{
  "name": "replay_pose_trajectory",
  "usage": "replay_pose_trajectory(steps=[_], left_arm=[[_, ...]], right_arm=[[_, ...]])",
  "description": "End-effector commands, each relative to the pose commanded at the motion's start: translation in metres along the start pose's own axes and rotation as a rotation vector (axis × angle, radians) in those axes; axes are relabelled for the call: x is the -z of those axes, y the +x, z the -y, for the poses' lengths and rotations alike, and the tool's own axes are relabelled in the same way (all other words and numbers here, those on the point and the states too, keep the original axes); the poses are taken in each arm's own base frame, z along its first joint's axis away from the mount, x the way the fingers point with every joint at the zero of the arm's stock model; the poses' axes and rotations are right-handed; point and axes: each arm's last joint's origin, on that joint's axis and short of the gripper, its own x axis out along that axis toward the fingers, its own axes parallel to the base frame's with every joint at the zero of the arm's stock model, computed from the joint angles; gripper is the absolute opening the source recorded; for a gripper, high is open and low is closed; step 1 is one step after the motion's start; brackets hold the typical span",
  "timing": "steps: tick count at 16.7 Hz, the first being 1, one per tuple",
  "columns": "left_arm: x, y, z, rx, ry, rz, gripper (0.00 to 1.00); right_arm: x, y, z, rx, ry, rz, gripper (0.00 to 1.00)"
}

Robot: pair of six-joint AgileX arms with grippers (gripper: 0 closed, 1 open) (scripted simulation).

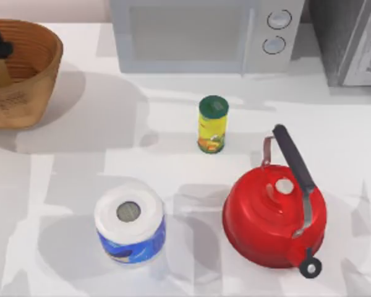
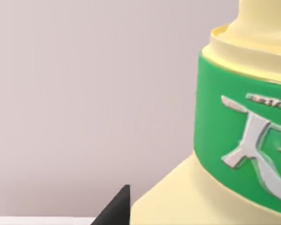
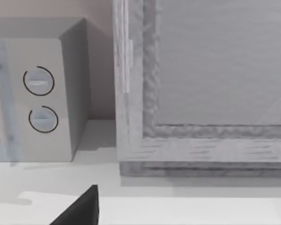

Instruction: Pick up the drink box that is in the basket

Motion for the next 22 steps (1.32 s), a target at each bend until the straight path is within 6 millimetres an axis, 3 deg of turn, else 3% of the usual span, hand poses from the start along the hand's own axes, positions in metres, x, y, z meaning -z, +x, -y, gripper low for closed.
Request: replay_pose_trajectory(steps=[7,14,22], left_arm=[[-0.059,0.006,0.0,0.001,-0.001,-0.015,0.0],[-0.124,-0.002,0.001,0.001,0.001,-0.005,0.0],[-0.12,-0.008,0.003,0.0,-0.005,-0.037,0.0]], right_arm=[[0.0,0.0,0.0,0.0,0.0,0.0,1.0],[0.0,0.0,0.0,0.0,0.0,0.0,1.0],[0.0,0.0,0.0,0.0,0.0,0.0,1.0]])
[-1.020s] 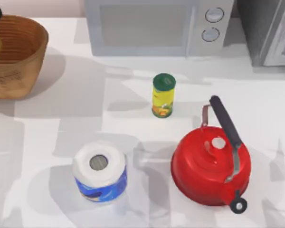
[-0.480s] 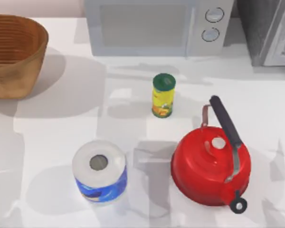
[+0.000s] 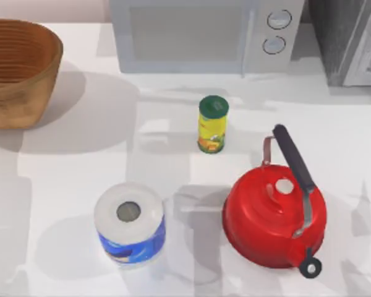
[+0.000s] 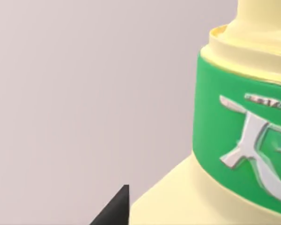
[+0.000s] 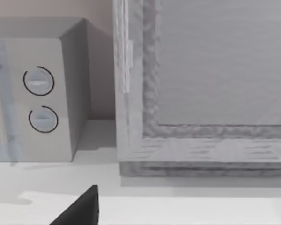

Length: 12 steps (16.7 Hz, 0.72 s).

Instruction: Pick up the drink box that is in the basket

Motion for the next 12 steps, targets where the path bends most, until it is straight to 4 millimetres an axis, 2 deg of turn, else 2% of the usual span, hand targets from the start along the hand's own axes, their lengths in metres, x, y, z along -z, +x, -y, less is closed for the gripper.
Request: replay_pose_trajectory(steps=[2,5,9,12], left_arm=[[0.003,-0.015,0.005,0.0,-0.008,-0.034,0.0],[-0.004,-0.053,0.016,0.0,-0.009,-0.046,0.0],[-0.016,-0.129,0.032,0.001,0.0,0.012,0.0],[-0.006,-0.188,0.041,0.001,0.006,0.066,0.0]], right_arm=[[0.0,0.0,0.0,0.0,0.0,0.0,1.0],[0.0,0.0,0.0,0.0,0.0,0.0,1.0],[0.0,0.0,0.0,0.0,0.0,0.0,1.0],[0.0,0.0,0.0,0.0,0.0,0.0,1.0]])
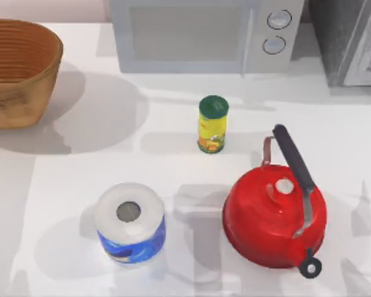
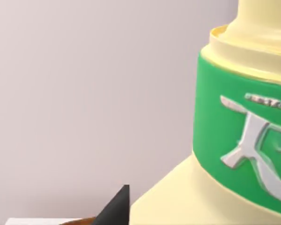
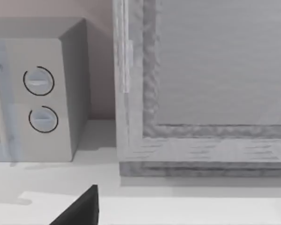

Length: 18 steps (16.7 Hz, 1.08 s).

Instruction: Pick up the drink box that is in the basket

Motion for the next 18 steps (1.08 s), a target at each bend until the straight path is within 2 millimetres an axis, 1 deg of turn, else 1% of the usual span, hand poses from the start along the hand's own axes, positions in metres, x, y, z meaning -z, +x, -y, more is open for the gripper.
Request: replay_pose_trajectory(steps=[2,4,5,7,9,11,13,18], left_arm=[[0.015,-0.034,0.005,-0.001,0.002,0.027,0.0],[0.038,-0.059,0.008,-0.002,0.002,0.038,0.0],[0.051,-0.069,0.009,-0.002,0.001,0.037,0.0],[0.079,-0.08,0.011,-0.004,0.0,0.019,0.0],[0.104,-0.086,0.012,-0.005,-0.001,-0.011,0.0],[0.12,-0.087,0.013,-0.007,-0.001,-0.037,0.0],[0.125,-0.088,0.013,-0.007,-0.001,-0.046,0.0],[0.125,-0.087,0.013,-0.01,0.001,-0.048,0.0]], right_arm=[[0.0,0.0,0.0,0.0,0.0,0.0,1.0],[0.0,0.0,0.0,0.0,0.0,0.0,1.0],[0.0,0.0,0.0,0.0,0.0,0.0,1.0],[0.0,0.0,0.0,0.0,0.0,0.0,1.0],[0.0,0.0,0.0,0.0,0.0,0.0,1.0],[0.0,0.0,0.0,0.0,0.0,0.0,1.0],[0.0,0.0,0.0,0.0,0.0,0.0,1.0],[0.0,0.0,0.0,0.0,0.0,0.0,1.0]])
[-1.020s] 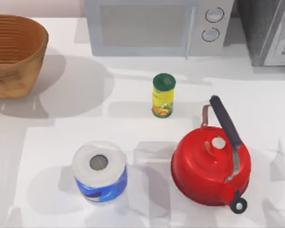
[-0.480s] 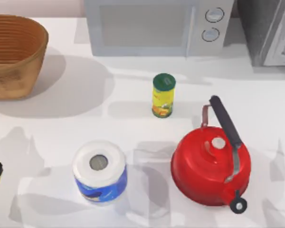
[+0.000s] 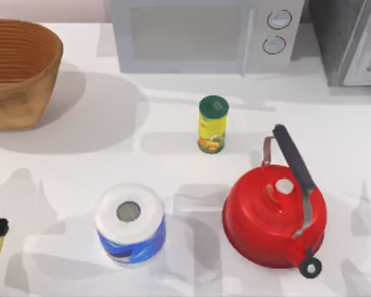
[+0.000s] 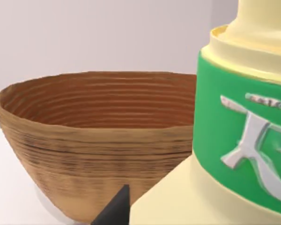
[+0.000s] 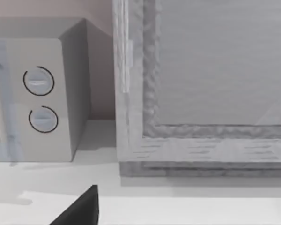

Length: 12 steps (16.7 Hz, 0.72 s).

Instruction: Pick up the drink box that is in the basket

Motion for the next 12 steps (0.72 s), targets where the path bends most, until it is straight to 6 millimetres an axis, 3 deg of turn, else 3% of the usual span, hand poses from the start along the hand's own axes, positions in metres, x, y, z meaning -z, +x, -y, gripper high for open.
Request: replay_pose_trajectory(steps=[6,12], left_arm=[[-0.014,0.008,0.016,-0.025,-0.082,-0.132,0.0],[-0.033,0.029,0.06,-0.222,-0.066,-0.28,0.0]], right_arm=[[0.0,0.0,0.0,0.0,0.0,0.0,1.0],[0.0,0.0,0.0,0.0,0.0,0.0,1.0]])
